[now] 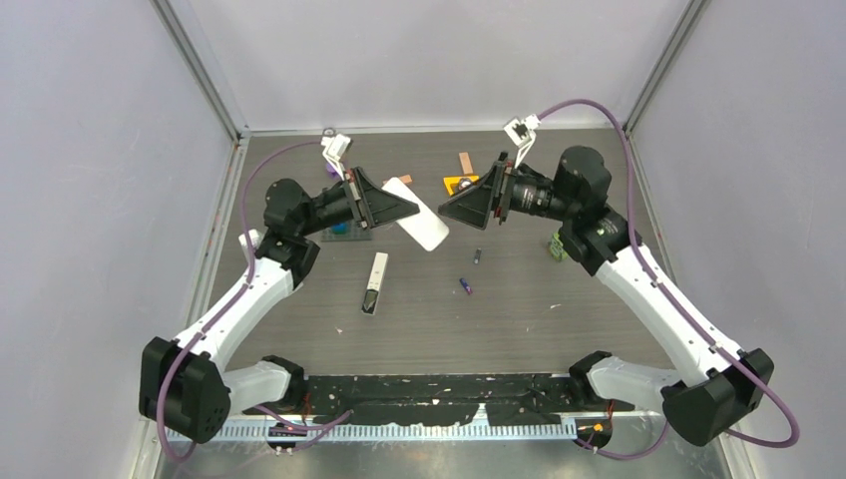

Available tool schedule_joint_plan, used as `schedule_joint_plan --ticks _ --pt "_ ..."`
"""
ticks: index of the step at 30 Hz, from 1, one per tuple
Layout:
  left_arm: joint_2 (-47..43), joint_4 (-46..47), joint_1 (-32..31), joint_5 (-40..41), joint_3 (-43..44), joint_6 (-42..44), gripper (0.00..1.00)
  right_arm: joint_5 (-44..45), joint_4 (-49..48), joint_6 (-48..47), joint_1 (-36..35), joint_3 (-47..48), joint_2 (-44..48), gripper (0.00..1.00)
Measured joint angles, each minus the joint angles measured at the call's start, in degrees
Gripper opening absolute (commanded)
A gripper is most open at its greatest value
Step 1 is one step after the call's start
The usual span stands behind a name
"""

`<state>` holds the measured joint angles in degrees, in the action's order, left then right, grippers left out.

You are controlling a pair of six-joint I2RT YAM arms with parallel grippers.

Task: Load the batteries into the remote control
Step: Load the battery cover into the remote control, then place the remote control at the center of the board.

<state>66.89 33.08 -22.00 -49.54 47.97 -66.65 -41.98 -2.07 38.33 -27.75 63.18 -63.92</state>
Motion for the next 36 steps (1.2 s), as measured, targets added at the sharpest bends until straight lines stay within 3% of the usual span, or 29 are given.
schedule_joint_plan --ticks 3,6,15,24,28,31,36 --pt "-0.07 0.61 0.00 -3.41 2.45 0.33 0.00 -4.37 10.40 -11.06 0.02 6.60 -2.27 0.80" --pt "-0.70 0.94 0.00 -5.35 3.08 0.96 0.00 -8.28 14.75 -16.57 -0.15 7.43 -2.45 0.78" --pt "-1.03 0.74 0.00 -6.67 3.10 1.14 0.00 -12.26 20.22 -23.06 -5.18 8.37 -4.98 0.71" --pt "-0.92 0.46 0.13 -8.87 3.10 1.79 0.00 -11.61 19.67 -21.64 -6.45 8.74 -9.20 0.43" --pt "-0.61 0.26 0.39 -9.09 3.13 2.56 0.01 -12.98 18.23 -19.69 -6.64 8.76 -9.86 0.22" --pt "-0.52 0.24 0.50 -9.86 3.58 3.45 0.15 -14.49 16.70 -16.74 -6.64 8.33 -10.34 0.07" --pt "-0.52 -5.44 0.81 -9.35 5.20 7.28 0.53 -14.25 12.09 -13.35 -6.58 6.05 -10.36 0.05"
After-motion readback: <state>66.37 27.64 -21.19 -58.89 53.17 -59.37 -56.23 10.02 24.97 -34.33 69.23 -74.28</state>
